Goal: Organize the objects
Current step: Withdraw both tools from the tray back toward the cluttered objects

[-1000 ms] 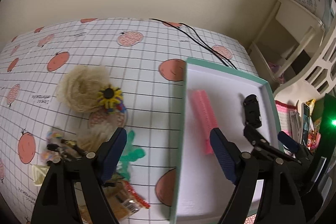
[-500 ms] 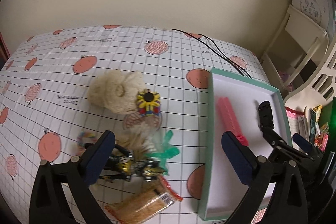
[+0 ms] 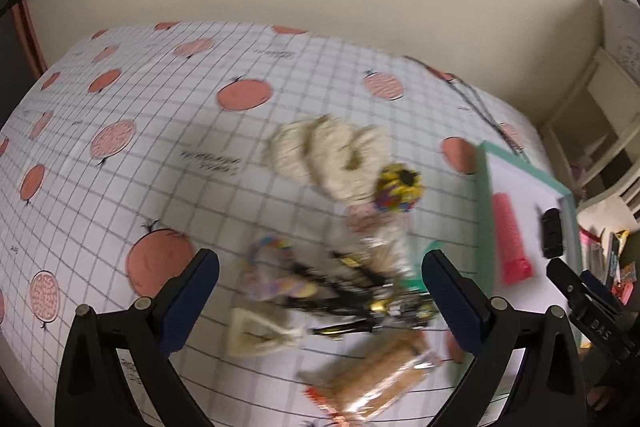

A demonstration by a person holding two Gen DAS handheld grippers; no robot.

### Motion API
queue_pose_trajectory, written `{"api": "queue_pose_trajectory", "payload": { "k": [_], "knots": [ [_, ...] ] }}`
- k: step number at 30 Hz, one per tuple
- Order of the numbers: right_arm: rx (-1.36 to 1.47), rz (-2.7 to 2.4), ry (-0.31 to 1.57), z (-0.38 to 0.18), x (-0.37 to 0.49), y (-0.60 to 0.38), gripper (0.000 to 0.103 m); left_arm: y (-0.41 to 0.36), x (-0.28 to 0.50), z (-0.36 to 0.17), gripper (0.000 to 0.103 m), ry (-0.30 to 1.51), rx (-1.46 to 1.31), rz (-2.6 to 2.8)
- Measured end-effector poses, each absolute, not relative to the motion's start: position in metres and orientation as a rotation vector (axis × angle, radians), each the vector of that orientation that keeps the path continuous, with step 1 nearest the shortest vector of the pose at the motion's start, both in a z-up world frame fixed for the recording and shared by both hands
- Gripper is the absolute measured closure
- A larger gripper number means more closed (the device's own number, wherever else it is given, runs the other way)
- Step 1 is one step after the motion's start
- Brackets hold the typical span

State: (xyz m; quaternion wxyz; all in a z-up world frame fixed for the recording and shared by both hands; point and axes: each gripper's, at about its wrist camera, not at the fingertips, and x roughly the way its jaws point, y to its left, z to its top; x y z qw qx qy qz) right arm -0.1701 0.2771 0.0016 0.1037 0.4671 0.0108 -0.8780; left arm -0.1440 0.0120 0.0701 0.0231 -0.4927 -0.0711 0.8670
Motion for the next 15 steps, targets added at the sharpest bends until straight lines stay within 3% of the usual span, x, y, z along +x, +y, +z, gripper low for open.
{"api": "queue_pose_trajectory", "payload": {
  "k": [15],
  "knots": [
    [1.362,-2.43,0.118,0.002,-0.156,0.194,0.0,-0.039,-0.148,0.046,0.002,-0.335,-1.67,2.625]
  ]
}}
